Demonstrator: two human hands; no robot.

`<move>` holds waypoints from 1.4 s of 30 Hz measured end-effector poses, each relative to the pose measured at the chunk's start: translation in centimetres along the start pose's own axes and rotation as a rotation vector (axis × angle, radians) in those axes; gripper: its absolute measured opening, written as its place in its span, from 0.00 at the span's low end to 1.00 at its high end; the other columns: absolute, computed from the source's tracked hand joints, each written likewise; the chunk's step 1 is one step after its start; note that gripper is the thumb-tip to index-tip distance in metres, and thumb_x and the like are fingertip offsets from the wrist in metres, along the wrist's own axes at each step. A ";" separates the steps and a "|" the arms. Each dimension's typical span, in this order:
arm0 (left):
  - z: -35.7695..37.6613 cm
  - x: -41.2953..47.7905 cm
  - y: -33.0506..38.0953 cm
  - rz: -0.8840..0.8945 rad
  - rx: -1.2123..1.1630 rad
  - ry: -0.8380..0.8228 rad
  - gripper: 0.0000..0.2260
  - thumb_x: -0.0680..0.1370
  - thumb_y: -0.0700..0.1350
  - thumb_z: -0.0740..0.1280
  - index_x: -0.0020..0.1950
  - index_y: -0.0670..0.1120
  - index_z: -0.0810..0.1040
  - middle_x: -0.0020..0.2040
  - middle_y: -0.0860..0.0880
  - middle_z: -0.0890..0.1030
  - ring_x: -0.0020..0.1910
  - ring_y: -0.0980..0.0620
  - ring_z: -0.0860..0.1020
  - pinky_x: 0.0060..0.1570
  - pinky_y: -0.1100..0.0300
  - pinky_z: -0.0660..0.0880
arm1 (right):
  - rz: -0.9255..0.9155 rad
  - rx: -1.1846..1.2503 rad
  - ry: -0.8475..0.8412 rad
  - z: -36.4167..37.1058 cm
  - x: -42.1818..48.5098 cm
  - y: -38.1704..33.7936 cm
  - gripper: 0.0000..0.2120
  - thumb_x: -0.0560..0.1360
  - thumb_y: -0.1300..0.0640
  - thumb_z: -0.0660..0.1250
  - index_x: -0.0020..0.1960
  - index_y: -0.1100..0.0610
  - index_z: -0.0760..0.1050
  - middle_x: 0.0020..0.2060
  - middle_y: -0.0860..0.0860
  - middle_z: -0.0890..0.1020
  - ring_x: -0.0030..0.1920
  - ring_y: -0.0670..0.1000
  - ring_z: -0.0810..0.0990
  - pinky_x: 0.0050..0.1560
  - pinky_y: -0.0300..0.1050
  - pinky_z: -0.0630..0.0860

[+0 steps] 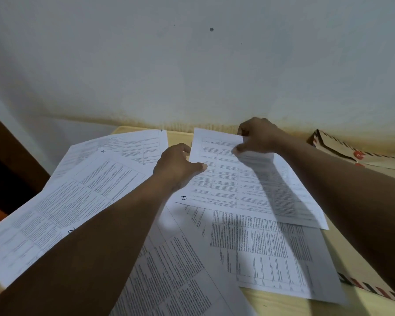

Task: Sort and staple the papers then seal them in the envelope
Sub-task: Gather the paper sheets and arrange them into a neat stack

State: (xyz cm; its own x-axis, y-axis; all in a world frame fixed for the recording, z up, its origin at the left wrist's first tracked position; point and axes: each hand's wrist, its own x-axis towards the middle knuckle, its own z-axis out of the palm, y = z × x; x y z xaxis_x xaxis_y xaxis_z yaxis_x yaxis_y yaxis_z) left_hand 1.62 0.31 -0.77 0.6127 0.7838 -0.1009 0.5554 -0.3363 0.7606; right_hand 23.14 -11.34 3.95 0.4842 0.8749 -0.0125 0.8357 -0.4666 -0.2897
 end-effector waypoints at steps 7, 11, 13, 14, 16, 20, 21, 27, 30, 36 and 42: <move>-2.8 0.2 1.7 -0.022 -0.283 0.054 0.18 0.74 0.46 0.79 0.35 0.47 0.70 0.34 0.53 0.70 0.34 0.52 0.70 0.34 0.65 0.68 | -0.087 0.099 0.019 -6.5 -1.8 -2.8 0.12 0.72 0.50 0.77 0.39 0.51 0.75 0.37 0.47 0.78 0.39 0.49 0.76 0.36 0.42 0.68; -6.5 -2.0 3.0 0.001 -0.482 0.055 0.07 0.75 0.45 0.78 0.47 0.46 0.81 0.41 0.54 0.81 0.36 0.58 0.79 0.37 0.64 0.74 | -0.122 0.199 0.164 -10.7 -3.6 -5.1 0.06 0.75 0.53 0.73 0.47 0.55 0.80 0.46 0.53 0.84 0.46 0.53 0.82 0.47 0.48 0.78; -8.4 -3.8 3.4 -0.003 -0.577 0.049 0.09 0.76 0.45 0.77 0.54 0.46 0.82 0.45 0.51 0.85 0.37 0.57 0.82 0.37 0.63 0.75 | -0.142 0.291 0.246 -12.2 -5.0 -6.6 0.06 0.76 0.54 0.72 0.48 0.56 0.80 0.46 0.54 0.85 0.45 0.54 0.83 0.47 0.48 0.79; -9.4 -4.5 3.3 -0.010 -0.622 0.060 0.09 0.76 0.45 0.77 0.54 0.46 0.81 0.46 0.50 0.85 0.39 0.54 0.83 0.39 0.61 0.75 | -0.151 0.344 0.280 -12.8 -5.8 -7.4 0.06 0.76 0.54 0.72 0.49 0.58 0.80 0.44 0.54 0.85 0.43 0.53 0.83 0.44 0.46 0.79; -11.7 -6.0 3.1 -0.018 -0.716 0.090 0.10 0.76 0.45 0.77 0.49 0.45 0.77 0.49 0.47 0.86 0.42 0.49 0.85 0.39 0.59 0.76 | -0.166 0.466 0.316 -13.4 -7.0 -9.1 0.09 0.77 0.55 0.72 0.51 0.61 0.80 0.42 0.55 0.84 0.38 0.53 0.82 0.40 0.45 0.79; -16.0 -9.3 2.1 -0.001 -0.845 0.135 0.09 0.76 0.44 0.77 0.47 0.47 0.78 0.41 0.48 0.86 0.38 0.50 0.85 0.35 0.60 0.76 | -0.197 0.696 0.345 -13.3 -8.5 -12.7 0.07 0.77 0.55 0.72 0.45 0.59 0.78 0.39 0.59 0.80 0.36 0.55 0.79 0.38 0.49 0.77; -17.0 -10.1 1.7 -0.001 -0.865 0.145 0.08 0.76 0.43 0.77 0.48 0.47 0.79 0.39 0.49 0.86 0.36 0.51 0.84 0.35 0.60 0.76 | -0.194 0.737 0.356 -12.9 -8.6 -13.7 0.06 0.77 0.55 0.72 0.44 0.56 0.78 0.39 0.58 0.79 0.37 0.54 0.79 0.39 0.47 0.76; -20.7 -13.6 -1.8 -0.040 -0.889 0.264 0.05 0.79 0.42 0.74 0.53 0.43 0.80 0.42 0.45 0.84 0.31 0.52 0.75 0.32 0.61 0.78 | -0.180 0.905 0.284 -9.0 -9.0 -18.8 0.08 0.77 0.57 0.72 0.52 0.62 0.81 0.45 0.56 0.84 0.42 0.51 0.83 0.45 0.44 0.77; -21.2 -14.5 -2.9 -0.048 -0.897 0.329 0.03 0.80 0.41 0.72 0.49 0.44 0.79 0.46 0.46 0.86 0.33 0.52 0.81 0.33 0.60 0.80 | -0.150 0.962 0.137 -7.7 -9.9 -20.4 0.12 0.77 0.57 0.72 0.58 0.62 0.81 0.49 0.56 0.87 0.45 0.56 0.88 0.44 0.49 0.83; -18.9 -15.7 -6.7 -0.165 -0.778 0.271 0.06 0.79 0.43 0.73 0.51 0.41 0.80 0.49 0.41 0.88 0.36 0.48 0.84 0.29 0.61 0.80 | -0.041 0.935 -0.021 -2.7 -11.0 -19.6 0.13 0.78 0.60 0.71 0.60 0.64 0.80 0.50 0.58 0.87 0.47 0.58 0.88 0.53 0.58 0.84; -16.2 -16.4 -9.6 -0.243 -0.685 0.154 0.10 0.78 0.42 0.74 0.56 0.37 0.82 0.49 0.37 0.87 0.27 0.51 0.79 0.35 0.55 0.83 | 0.101 0.830 -0.142 1.6 -12.0 -16.1 0.11 0.77 0.61 0.72 0.57 0.63 0.82 0.50 0.60 0.87 0.47 0.60 0.87 0.52 0.59 0.83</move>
State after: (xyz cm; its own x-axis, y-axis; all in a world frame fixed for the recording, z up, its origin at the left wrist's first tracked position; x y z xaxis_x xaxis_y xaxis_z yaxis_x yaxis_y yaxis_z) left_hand -22.83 -0.83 3.98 0.4035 0.8758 -0.2647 0.1599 0.2174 0.9629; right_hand 3.45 -14.12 7.24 0.4626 0.8680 -0.1805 0.3015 -0.3455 -0.8887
